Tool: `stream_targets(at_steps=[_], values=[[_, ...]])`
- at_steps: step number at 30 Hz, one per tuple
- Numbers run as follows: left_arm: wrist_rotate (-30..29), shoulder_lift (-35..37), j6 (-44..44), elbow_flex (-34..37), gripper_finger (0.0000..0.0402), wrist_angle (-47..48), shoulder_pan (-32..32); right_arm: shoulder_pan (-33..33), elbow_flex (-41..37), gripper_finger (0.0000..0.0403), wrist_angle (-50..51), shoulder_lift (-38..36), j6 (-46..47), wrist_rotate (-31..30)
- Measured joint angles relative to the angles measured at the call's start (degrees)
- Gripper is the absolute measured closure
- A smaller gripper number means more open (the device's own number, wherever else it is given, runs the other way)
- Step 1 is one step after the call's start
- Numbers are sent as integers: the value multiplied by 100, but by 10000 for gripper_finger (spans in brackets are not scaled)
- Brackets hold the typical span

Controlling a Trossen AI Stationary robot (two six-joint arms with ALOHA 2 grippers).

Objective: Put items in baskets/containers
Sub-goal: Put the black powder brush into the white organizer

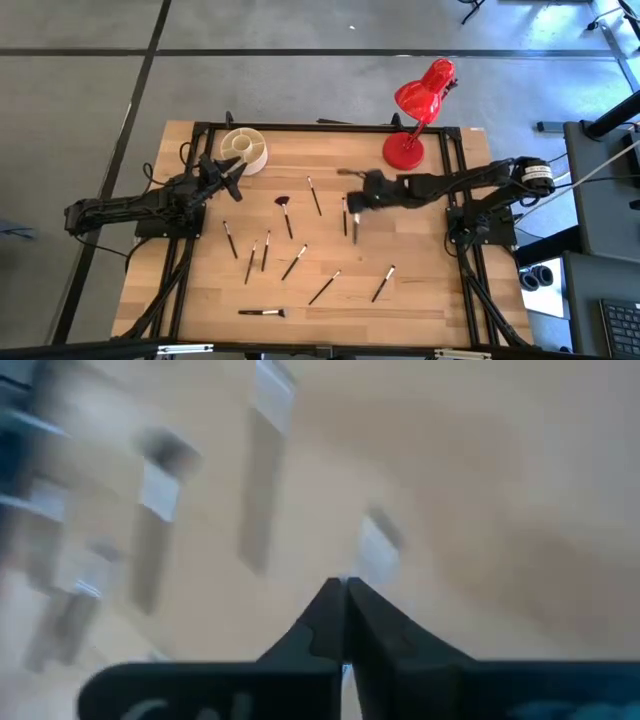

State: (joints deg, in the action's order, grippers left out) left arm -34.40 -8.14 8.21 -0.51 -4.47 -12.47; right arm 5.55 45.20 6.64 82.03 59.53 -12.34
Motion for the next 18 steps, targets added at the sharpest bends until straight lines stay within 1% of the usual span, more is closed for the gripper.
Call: stream_targets(at_steps=[4, 6, 8, 10, 13, 16, 18], values=[[-276, 0, -297, -9, 258, 5, 0, 327, 529, 396, -1714, 429, -1793, -511], [-533, 0, -471, -99, 258, 47, 0, 492, 941, 397, -2310, 837, -2609, -547], [-781, 0, -599, -256, 258, 52, 0, 618, 1487, 399, -2734, 1346, -3186, -621], [-996, 0, -743, -480, 258, 59, 1, 697, 2173, 399, -3014, 1886, -3750, -630], [-1270, 2, -854, -892, 258, 167, 2, 753, 3325, 397, -3060, 2720, -4469, -630], [-1553, 0, -854, -1267, 258, 617, 2, 750, 4415, 396, -3030, 3548, -5165, -607], [-1793, 2, -817, -1389, 258, 891, 4, 753, 5098, 396, -3036, 4039, -5505, -607]])
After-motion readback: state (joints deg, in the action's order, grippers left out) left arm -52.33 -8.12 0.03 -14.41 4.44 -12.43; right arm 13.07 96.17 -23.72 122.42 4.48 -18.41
